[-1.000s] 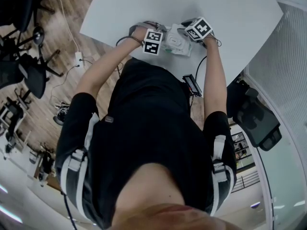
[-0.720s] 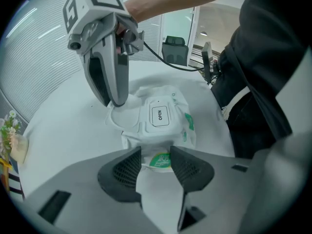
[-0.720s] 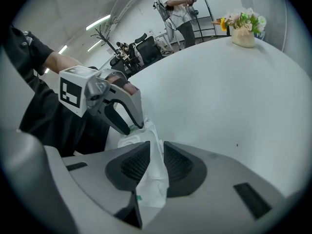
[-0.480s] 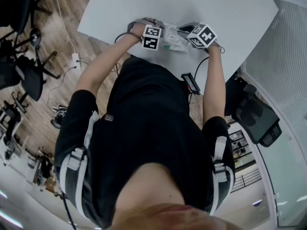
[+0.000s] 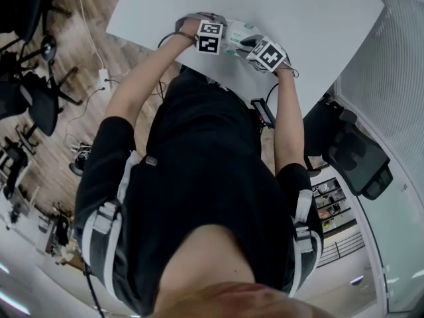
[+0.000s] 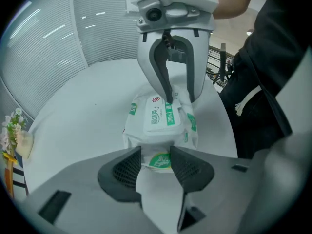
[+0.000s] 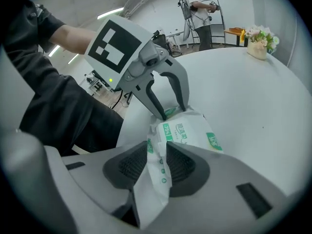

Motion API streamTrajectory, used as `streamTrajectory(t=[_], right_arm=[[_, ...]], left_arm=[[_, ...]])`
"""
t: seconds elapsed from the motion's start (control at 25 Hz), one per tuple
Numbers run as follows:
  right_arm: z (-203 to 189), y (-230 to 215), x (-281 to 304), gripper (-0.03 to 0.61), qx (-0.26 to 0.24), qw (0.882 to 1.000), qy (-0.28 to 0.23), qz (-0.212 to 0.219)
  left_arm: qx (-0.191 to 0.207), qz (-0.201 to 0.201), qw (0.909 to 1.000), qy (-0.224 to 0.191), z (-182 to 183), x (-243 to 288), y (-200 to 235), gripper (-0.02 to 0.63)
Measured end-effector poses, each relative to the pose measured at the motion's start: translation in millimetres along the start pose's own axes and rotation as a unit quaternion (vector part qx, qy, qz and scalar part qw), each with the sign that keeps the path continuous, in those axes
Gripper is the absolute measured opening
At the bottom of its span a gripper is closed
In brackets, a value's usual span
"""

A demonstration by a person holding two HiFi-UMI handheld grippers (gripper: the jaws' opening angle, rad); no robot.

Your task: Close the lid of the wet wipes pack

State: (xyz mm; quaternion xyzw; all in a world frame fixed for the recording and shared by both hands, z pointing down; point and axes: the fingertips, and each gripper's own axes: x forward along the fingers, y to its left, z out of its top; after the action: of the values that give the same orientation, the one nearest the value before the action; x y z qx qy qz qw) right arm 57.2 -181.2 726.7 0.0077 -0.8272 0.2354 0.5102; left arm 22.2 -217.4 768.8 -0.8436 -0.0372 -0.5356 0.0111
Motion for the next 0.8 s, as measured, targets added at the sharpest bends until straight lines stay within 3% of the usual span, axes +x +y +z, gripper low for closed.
streamTrajectory(t=[0.12, 0.2, 0.48, 0.8], right_arm=[[-4.9, -1.2, 3.8, 0.132, 0.017, 1.000, -0.006, -0.018], [-7.3, -9.3, 5.5, 0.089, 0.022, 0.998, -0.003, -0.052], [-10.8, -15.5, 14.1, 0.071, 0.011, 0.992, 0.030, -0.121], [-9.0, -18.2, 21.8, 0.067, -0.016, 0.984, 0.067, -0.161]], left_arm=[[-0.002, 0.002, 1.0000, 0.005, 0.9, 0.7, -0.9, 0.195], [-0.003, 0.005, 1.0000, 0.006, 0.3, 1.0, -0.4, 0.193], [-0.013, 0.001, 0.9999, 0.005, -0.3, -0.3, -0.1, 0.193], [-0.014, 0.000, 0.9999, 0.005, -0.3, -0.9, 0.0, 0.193]])
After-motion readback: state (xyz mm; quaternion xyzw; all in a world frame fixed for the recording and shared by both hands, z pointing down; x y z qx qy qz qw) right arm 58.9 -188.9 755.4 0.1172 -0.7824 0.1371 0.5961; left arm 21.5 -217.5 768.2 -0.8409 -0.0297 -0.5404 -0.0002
